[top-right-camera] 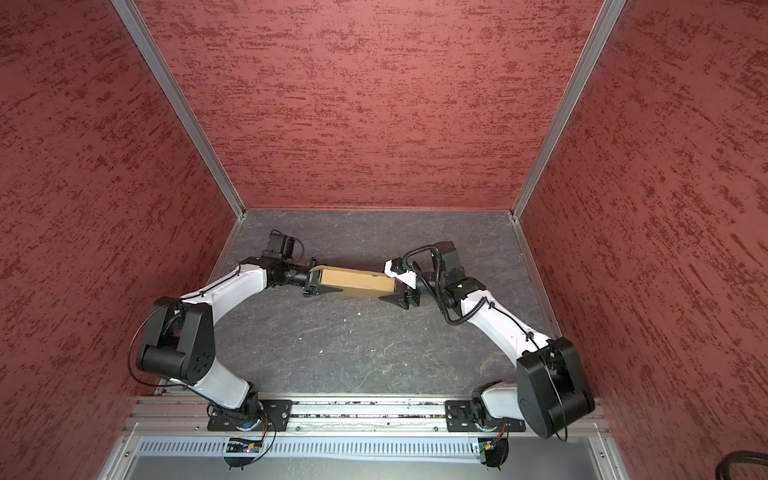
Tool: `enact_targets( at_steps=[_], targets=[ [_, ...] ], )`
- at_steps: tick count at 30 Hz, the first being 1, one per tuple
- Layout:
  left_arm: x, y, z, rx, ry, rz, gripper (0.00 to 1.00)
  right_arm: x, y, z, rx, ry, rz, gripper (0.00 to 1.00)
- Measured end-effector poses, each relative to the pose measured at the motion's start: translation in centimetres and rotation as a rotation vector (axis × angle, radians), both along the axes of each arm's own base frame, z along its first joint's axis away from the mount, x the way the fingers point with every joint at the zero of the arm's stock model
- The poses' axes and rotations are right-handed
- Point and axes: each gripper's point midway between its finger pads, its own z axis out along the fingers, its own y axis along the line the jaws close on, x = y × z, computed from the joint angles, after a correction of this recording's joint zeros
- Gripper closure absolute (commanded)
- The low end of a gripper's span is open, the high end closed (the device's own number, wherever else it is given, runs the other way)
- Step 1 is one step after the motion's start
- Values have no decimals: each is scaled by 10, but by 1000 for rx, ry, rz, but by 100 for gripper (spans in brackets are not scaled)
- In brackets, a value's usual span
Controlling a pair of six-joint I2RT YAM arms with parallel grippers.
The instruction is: Fold the paper box
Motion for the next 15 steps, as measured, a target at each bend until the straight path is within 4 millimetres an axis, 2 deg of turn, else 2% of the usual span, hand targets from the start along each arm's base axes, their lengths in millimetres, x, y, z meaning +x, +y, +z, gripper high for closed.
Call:
enact_targets(
  at_steps=[7, 15],
  targets=[
    [1, 0, -1, 5, -1, 4, 76, 4, 6, 6, 29, -24, 7, 23],
    [1, -1, 0, 4, -12, -1, 77, -4, 8, -7, 47, -6, 27, 23]
  ],
)
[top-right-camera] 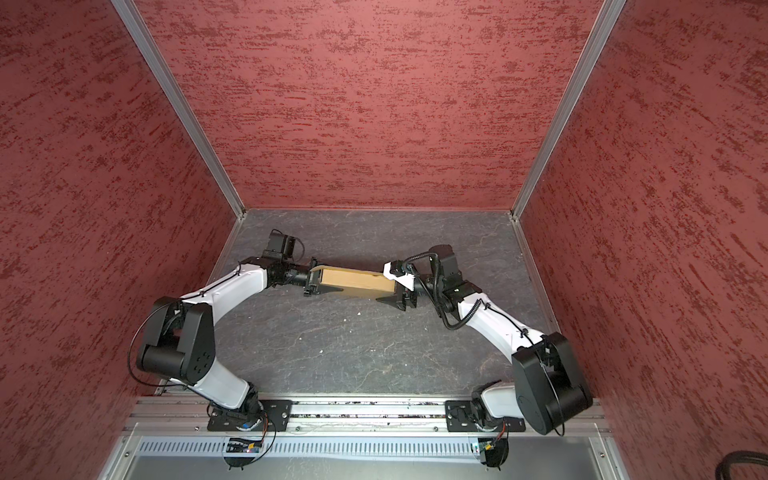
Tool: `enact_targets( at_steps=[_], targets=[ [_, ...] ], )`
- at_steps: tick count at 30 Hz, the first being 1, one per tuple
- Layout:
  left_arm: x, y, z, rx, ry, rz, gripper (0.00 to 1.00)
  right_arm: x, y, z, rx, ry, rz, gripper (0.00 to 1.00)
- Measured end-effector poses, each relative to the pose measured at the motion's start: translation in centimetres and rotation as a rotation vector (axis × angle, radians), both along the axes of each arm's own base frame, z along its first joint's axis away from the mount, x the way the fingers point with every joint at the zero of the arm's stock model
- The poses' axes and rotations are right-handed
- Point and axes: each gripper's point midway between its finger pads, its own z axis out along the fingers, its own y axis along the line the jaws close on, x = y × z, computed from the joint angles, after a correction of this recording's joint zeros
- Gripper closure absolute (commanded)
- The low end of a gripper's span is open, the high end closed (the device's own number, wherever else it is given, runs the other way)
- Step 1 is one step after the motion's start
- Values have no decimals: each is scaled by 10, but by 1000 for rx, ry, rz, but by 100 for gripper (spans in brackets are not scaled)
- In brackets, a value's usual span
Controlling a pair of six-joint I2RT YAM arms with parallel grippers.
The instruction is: Fold the paper box
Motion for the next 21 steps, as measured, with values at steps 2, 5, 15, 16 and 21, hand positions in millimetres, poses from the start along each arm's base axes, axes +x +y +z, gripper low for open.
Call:
enact_targets(
  at_steps=[2, 5, 15, 16, 21],
  targets=[
    [-1, -1, 0, 0, -1, -3, 77, -2, 1, -2, 14, 5, 7, 23],
    [-2, -1, 3, -1, -3, -3, 77, -3, 2, -2, 39, 1, 18, 23],
    [-3, -6, 10, -9, -20, -7, 79, -10, 1, 13, 141, -35, 79, 22],
    [-3, -7, 11, -11, -23, -9, 79, -10, 1, 14, 149, -37, 84, 23],
    [-1, -16, 15, -25, -46, -21, 79, -13, 2, 23, 185, -45, 115, 23]
  ],
)
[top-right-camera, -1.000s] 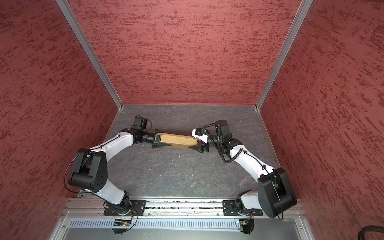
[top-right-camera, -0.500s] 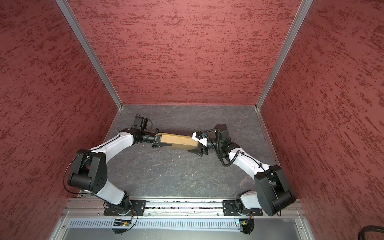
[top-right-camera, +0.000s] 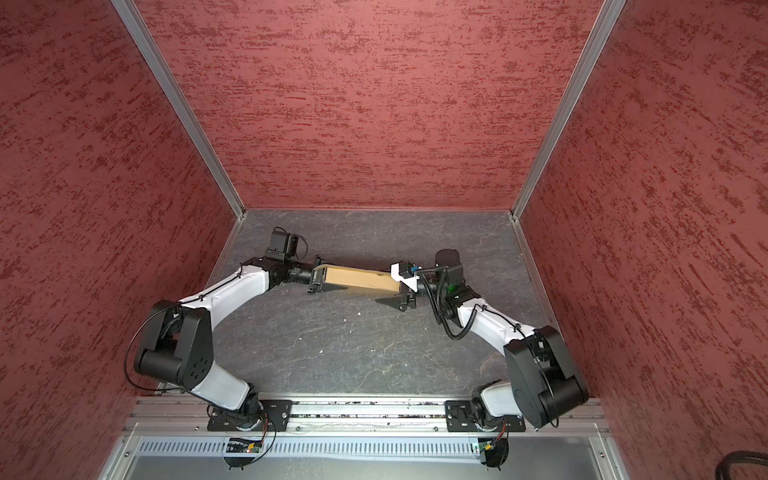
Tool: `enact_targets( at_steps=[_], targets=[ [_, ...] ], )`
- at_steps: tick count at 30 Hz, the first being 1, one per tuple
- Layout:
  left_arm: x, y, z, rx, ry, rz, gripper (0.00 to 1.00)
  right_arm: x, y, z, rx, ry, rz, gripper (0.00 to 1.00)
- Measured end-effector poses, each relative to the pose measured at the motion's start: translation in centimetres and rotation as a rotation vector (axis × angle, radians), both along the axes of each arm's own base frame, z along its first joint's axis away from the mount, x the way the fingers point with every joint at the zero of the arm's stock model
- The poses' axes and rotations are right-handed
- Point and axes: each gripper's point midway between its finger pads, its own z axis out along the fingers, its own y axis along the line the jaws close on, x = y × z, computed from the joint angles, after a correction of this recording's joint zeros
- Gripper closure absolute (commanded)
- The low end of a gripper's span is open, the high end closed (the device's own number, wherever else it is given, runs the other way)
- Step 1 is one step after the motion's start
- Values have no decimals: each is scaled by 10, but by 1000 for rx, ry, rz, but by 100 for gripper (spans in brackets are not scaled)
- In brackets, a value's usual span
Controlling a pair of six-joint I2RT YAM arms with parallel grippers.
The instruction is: Fold the paper box
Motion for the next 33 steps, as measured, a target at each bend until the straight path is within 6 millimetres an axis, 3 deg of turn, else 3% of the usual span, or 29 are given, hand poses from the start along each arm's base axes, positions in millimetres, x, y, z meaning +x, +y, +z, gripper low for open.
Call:
enact_targets(
  at_steps=[12, 22, 33],
  targets=[
    [8, -14, -2, -28, -7, -15, 80, 4, -3, 4, 12, -3, -14, 25],
    [10, -15, -4, -11, 6, 1, 80, 13, -3, -3, -6, -18, -59, 39],
    [10, -16, -7, 4, 22, 11, 80, 20, -4, -7, -34, -27, -82, 44]
  ],
)
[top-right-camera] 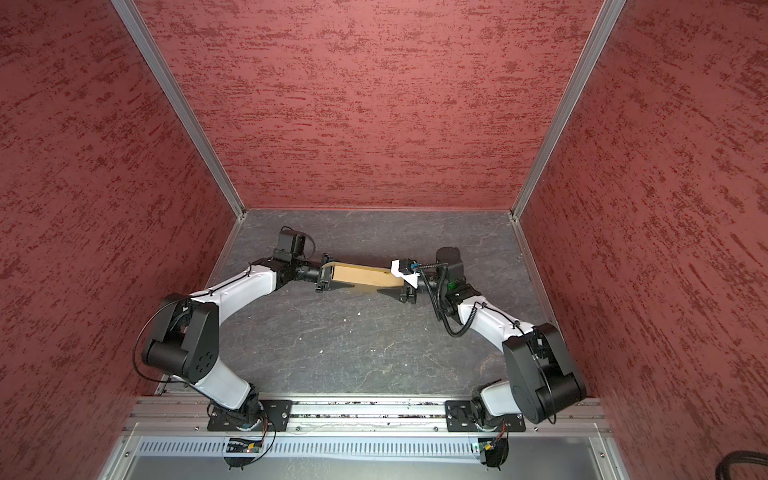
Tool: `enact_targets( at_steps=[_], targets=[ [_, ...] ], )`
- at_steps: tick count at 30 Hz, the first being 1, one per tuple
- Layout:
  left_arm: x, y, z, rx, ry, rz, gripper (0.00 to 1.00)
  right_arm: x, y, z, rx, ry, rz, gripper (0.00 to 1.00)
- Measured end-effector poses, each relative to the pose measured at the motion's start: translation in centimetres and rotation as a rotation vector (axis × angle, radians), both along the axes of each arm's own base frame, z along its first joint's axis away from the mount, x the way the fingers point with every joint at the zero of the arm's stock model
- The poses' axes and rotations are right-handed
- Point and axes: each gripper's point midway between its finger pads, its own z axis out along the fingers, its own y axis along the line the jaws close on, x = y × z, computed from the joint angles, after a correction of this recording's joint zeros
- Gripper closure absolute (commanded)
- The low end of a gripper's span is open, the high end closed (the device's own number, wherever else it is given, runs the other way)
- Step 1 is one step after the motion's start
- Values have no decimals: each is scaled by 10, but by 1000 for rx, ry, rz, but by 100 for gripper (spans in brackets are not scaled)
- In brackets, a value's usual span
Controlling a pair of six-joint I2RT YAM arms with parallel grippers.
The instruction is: Fold the paper box
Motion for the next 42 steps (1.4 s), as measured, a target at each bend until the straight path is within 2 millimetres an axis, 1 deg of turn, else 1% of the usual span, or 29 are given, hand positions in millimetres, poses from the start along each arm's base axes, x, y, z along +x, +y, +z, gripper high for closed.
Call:
enact_targets(
  at_steps=[8, 19, 26, 31, 33, 42],
  targets=[
    [2, -1, -1, 6, 10, 1, 81, 5, -1, -4, -30, 6, -23, 49],
    [4, -2, -7, 19, 22, 8, 81, 10, -3, -14, -70, 26, -53, 47],
    [5, -2, -6, 21, 19, 10, 80, 13, -3, -16, -87, 22, -64, 56],
    [6, -2, -6, 22, 20, 11, 80, 14, -3, -15, -87, 17, -63, 61],
    [6, -2, -5, 21, 20, 11, 78, 14, -3, -14, -86, 14, -62, 63],
    [7, -3, -7, 18, 25, 4, 62, 14, -3, -15, -88, 13, -63, 68]
  ],
)
